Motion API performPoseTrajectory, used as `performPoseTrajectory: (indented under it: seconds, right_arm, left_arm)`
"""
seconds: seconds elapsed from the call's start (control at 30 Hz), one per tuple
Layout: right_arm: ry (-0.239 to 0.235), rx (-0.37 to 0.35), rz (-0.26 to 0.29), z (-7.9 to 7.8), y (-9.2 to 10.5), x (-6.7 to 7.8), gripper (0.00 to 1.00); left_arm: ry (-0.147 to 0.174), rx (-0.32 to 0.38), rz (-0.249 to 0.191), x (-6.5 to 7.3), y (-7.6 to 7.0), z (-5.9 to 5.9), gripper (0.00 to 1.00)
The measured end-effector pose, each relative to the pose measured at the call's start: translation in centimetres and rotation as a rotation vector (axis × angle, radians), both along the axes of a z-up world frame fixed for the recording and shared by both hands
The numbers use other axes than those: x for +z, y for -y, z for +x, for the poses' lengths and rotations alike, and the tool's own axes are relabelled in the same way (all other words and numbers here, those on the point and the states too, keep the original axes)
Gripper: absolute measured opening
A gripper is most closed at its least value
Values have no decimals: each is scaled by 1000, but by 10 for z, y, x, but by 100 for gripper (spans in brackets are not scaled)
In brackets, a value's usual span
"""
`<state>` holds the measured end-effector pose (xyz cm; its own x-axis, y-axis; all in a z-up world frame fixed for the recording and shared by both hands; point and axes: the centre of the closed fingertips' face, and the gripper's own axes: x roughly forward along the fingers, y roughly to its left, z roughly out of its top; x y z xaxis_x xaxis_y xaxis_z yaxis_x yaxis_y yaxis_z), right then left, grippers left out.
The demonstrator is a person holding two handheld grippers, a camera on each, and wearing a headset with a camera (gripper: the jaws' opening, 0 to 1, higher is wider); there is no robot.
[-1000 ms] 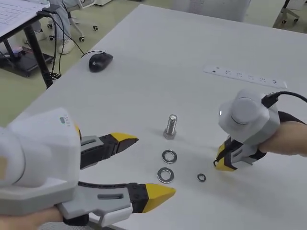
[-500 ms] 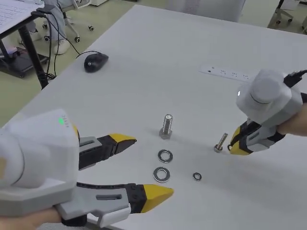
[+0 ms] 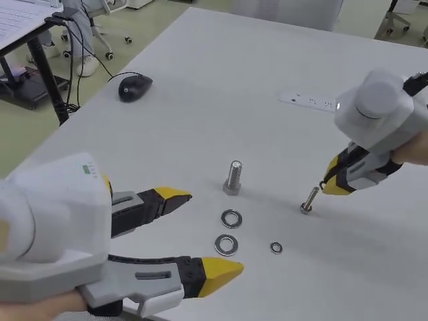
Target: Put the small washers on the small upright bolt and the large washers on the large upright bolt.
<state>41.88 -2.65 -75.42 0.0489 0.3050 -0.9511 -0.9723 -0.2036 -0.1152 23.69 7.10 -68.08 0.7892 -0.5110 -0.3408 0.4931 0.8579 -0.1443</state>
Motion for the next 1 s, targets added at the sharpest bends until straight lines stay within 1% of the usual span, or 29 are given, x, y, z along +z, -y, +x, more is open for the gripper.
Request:
performPoseTrajectory:
  seconds: [0.3,0.67,1.0]
  right_arm:
    - [-5,24,-28,-2,-4,-8,12]
    - [-9,30,-39,-1,-5,-13,12]
    - [-18,44,-47,-2,-5,-25,12]
  left_arm:
    - [1,6,-3,1,-3,1,63]
    - [0,9,-3,0,-4,1,63]
    - [-3,12,-2,-1,-5,0,63]
